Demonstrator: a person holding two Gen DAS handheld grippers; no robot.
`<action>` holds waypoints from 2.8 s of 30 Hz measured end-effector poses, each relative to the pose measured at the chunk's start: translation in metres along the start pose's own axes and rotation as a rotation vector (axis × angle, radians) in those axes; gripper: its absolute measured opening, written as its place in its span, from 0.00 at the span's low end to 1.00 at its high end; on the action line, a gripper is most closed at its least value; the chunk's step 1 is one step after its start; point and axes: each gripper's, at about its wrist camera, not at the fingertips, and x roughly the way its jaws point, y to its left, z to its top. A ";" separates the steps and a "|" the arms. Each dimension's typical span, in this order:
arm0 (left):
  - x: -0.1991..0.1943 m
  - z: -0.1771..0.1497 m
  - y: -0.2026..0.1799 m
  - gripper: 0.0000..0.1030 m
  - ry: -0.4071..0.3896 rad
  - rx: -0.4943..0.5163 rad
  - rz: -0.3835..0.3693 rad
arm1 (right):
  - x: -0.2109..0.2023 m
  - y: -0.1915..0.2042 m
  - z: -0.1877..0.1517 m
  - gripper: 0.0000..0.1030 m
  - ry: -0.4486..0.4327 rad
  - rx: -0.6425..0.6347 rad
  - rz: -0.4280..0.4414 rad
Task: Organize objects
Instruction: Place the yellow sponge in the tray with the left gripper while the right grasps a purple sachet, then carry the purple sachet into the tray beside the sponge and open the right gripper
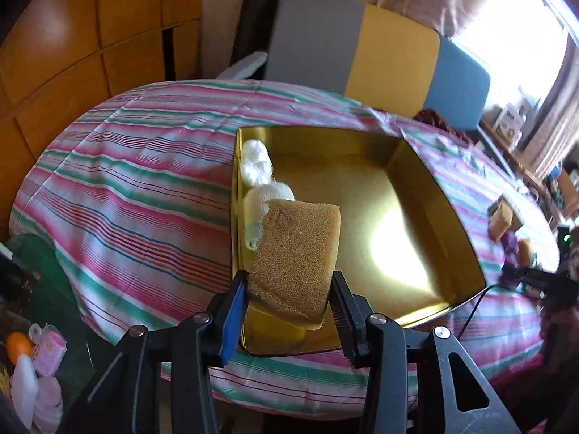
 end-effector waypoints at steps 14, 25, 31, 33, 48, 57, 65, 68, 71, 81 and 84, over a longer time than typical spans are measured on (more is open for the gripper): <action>-0.002 -0.001 0.002 0.64 -0.041 -0.014 0.058 | -0.001 0.012 -0.004 0.31 -0.014 -0.059 -0.031; -0.001 0.001 -0.007 0.64 -0.059 -0.026 0.043 | -0.036 0.036 -0.002 0.31 -0.088 -0.088 0.076; -0.001 -0.001 -0.003 0.64 -0.059 -0.042 0.049 | -0.053 0.077 -0.002 0.31 -0.116 -0.173 0.138; 0.000 -0.001 0.001 0.64 -0.056 -0.051 0.054 | -0.058 0.096 -0.002 0.31 -0.122 -0.216 0.166; -0.004 -0.002 0.034 0.72 -0.087 -0.145 0.127 | -0.028 0.273 -0.036 0.32 0.013 -0.546 0.360; -0.004 -0.002 0.052 0.80 -0.099 -0.184 0.183 | 0.024 0.339 -0.077 0.33 0.150 -0.681 0.336; -0.006 -0.002 0.057 0.81 -0.104 -0.206 0.160 | 0.028 0.339 -0.085 0.42 0.175 -0.668 0.366; -0.007 -0.002 0.055 0.81 -0.115 -0.200 0.169 | 0.019 0.330 -0.082 0.43 0.149 -0.643 0.375; -0.009 -0.003 0.048 0.82 -0.129 -0.168 0.184 | 0.009 0.320 -0.078 0.43 0.111 -0.612 0.376; -0.017 0.000 0.017 0.82 -0.171 -0.058 0.223 | -0.028 0.280 -0.062 0.48 -0.038 -0.542 0.313; -0.019 0.001 0.007 0.82 -0.175 -0.035 0.216 | -0.038 0.265 -0.057 0.50 -0.070 -0.519 0.295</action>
